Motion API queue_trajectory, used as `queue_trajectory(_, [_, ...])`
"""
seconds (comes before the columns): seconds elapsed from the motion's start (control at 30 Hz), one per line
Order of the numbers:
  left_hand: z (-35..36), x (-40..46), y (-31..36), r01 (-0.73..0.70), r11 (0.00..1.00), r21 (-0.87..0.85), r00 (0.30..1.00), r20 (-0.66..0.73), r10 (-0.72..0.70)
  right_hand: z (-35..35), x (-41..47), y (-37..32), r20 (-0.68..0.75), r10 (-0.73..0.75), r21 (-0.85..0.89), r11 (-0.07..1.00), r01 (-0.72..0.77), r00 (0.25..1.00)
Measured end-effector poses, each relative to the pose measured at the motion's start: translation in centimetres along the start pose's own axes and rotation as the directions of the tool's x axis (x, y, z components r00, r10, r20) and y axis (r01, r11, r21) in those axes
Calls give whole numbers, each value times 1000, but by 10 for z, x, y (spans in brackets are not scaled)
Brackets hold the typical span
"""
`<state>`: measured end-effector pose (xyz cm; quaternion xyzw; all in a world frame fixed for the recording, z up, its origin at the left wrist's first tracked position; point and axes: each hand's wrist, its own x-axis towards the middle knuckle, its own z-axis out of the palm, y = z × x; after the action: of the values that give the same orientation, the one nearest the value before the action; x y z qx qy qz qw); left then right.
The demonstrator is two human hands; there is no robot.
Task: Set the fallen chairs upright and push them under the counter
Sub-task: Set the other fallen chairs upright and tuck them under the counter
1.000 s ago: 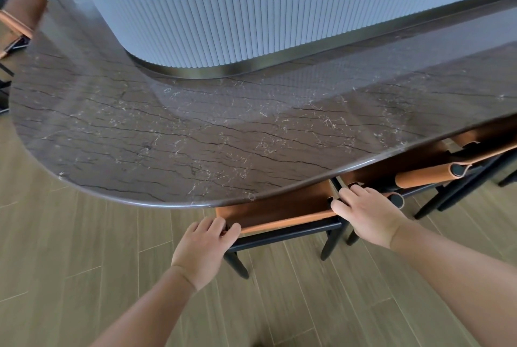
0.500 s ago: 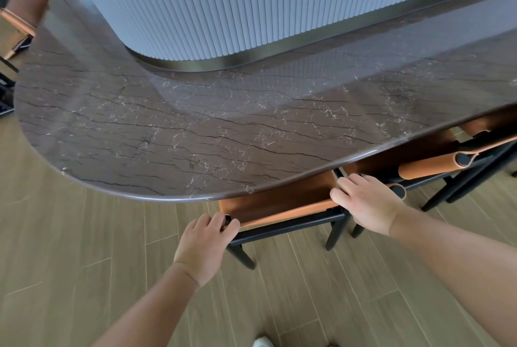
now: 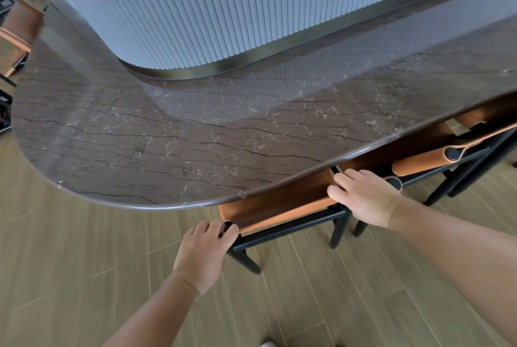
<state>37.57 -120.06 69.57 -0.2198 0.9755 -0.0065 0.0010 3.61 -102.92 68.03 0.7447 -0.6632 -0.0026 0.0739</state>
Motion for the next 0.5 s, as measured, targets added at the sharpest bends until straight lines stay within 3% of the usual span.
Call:
queue_trajectory(0.3, [3,1,5,22,1000,17,1000,0,-22,-3,-1,3,89,33,7,999,-34,995])
queue_trajectory(0.5, [6,4,11,73,994,85,994,79,-80,-4,-1,-9,168,173,-51,985,-167,971])
